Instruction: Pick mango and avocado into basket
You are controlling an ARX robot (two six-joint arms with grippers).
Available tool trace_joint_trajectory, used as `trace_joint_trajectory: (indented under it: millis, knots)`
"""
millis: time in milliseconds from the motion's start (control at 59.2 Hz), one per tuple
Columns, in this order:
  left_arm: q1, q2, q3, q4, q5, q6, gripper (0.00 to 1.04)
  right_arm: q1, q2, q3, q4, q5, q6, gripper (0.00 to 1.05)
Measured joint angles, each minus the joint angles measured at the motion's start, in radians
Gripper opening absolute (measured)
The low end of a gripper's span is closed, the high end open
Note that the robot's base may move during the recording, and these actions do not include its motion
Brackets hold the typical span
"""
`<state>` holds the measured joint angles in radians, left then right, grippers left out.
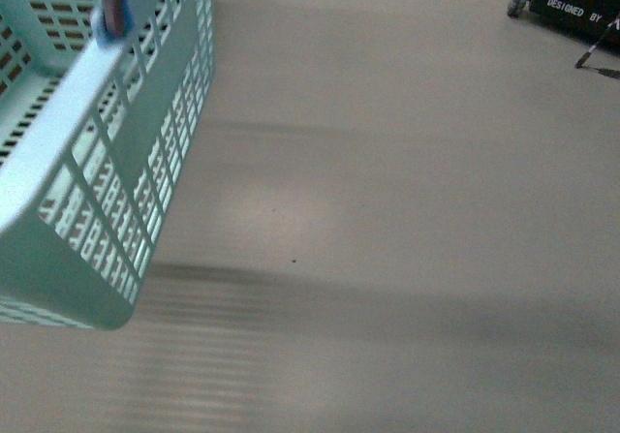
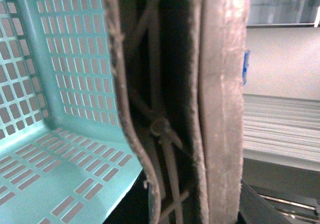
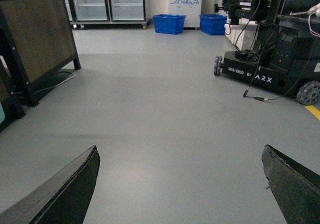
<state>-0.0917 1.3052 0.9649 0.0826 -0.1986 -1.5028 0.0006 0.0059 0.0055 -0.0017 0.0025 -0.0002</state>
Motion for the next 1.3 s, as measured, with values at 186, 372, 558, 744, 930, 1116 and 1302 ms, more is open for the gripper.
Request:
trace_joint_trajectory:
  millis: [186, 372, 558, 744, 930, 1116, 1302]
  knots:
    - [-0.05, -0.082, 0.087, -0.105, -0.04, -0.035, 0.18, 0.0, 0.0, 0.0, 0.0, 0.0, 0.0, 0.97]
    - [-0.108, -0.143, 0.095, -0.18, -0.079, -0.047, 0.18, 0.0, 0.0, 0.0, 0.0, 0.0, 0.0, 0.97]
    - [-0.121, -0.169, 0.082, -0.182, -0.09, -0.016, 0.18, 0.0, 0.0, 0.0, 0.0, 0.0, 0.0, 0.97]
    - [-0.119, -0.169, 0.08, -0.182, -0.106, -0.001, 0.18, 0.0, 0.0, 0.0, 0.0, 0.0, 0.0, 0.97]
    - [-0.12, -0.169, 0.08, -0.182, -0.097, -0.001, 0.18, 0.0, 0.0, 0.0, 0.0, 0.0, 0.0, 0.97]
    - [-0.12, -0.169, 0.08, -0.182, -0.098, 0.001, 0.18, 0.0, 0.0, 0.0, 0.0, 0.0, 0.0, 0.97]
    - [-0.12, -0.169, 0.08, -0.182, -0.098, 0.002, 0.18, 0.0, 0.0, 0.0, 0.0, 0.0, 0.0, 0.97]
